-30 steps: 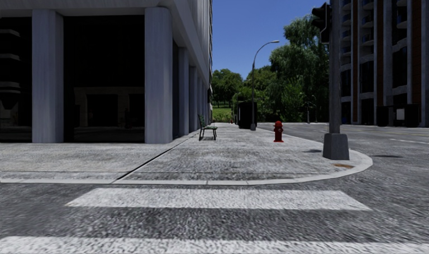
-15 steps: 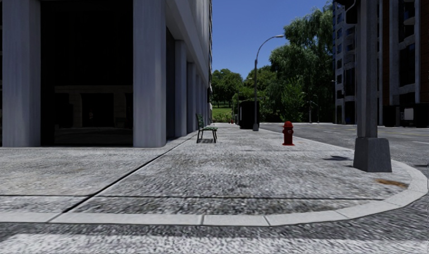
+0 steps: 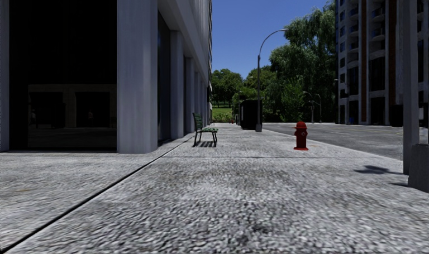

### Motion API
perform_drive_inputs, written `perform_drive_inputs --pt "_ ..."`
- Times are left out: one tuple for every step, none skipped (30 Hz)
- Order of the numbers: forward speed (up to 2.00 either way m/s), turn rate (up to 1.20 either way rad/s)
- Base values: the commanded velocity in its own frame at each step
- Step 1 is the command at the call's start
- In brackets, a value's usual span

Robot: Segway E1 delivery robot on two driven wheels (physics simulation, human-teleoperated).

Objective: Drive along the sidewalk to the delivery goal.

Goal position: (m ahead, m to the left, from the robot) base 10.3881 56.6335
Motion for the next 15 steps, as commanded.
perform_drive_inputs --pt "2.0 0.0" --pt "2.0 0.0" --pt "2.0 0.0" --pt "1.35 0.0" --pt "0.9 0.0" --pt "0.61 0.0" --pt "0.45 0.0" --pt "0.39 0.0" --pt "0.38 0.0" --pt "0.38 0.0" --pt "0.38 0.0" --pt "0.38 0.0" --pt "0.38 0.0" --pt "0.38 0.0" --pt "0.38 0.0"
